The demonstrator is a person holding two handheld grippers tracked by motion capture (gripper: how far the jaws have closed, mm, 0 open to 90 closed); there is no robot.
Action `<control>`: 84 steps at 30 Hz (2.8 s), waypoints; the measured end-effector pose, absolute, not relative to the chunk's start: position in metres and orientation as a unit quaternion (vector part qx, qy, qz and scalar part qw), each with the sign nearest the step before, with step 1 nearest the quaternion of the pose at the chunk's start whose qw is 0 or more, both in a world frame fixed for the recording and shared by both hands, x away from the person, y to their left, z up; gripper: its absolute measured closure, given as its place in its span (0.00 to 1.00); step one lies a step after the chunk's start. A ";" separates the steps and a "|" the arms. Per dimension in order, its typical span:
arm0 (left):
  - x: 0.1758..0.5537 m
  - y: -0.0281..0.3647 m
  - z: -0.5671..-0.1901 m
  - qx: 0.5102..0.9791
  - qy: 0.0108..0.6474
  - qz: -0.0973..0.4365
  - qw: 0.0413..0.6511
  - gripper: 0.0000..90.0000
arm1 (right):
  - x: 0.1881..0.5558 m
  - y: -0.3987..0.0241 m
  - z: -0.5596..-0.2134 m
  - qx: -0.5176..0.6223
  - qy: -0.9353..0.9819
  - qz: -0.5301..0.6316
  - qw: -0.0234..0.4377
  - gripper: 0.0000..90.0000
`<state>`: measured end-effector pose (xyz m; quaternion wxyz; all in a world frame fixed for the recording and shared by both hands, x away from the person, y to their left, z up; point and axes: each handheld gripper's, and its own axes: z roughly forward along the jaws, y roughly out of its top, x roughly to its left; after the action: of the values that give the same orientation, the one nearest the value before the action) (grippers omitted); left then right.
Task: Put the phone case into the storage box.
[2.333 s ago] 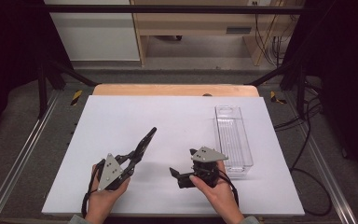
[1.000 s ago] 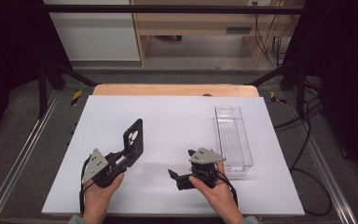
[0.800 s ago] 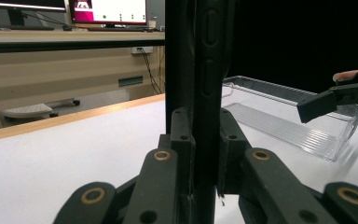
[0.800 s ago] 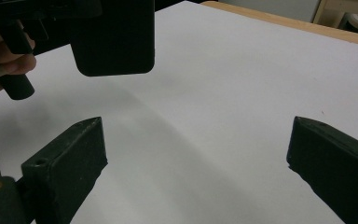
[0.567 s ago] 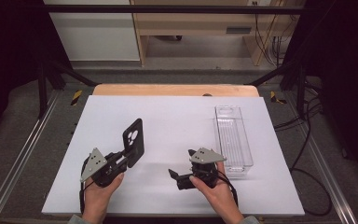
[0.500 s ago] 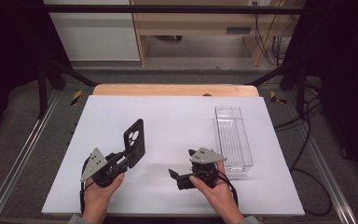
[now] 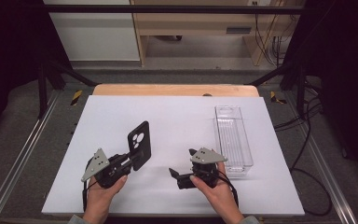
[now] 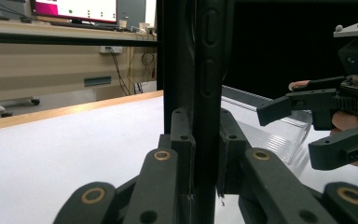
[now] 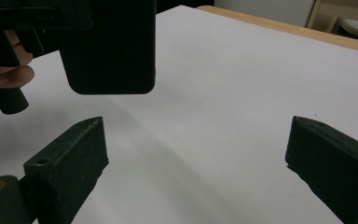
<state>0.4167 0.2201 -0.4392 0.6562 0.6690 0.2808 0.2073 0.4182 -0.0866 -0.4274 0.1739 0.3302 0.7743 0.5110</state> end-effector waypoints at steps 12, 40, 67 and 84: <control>0.416 0.213 -0.443 0.676 0.278 0.190 0.655 0.89 | 0.418 -0.088 -0.427 0.332 0.769 0.517 0.175 0.07; 0.411 0.195 -0.448 0.688 0.264 0.156 0.658 0.89 | 0.418 -0.090 -0.426 0.336 0.761 0.527 0.175 0.07; 0.414 0.200 -0.450 0.686 0.270 0.156 0.658 0.90 | 0.420 -0.097 -0.424 0.355 0.742 0.546 0.161 0.08; 0.416 0.213 -0.447 0.670 0.286 0.164 0.665 0.90 | 0.426 -0.084 -0.392 0.349 0.702 0.578 0.226 0.10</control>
<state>0.4162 0.2127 -0.4474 0.6653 0.6698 0.2860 0.1643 0.4258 -0.0842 -0.3919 0.2256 0.3489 0.7022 0.5782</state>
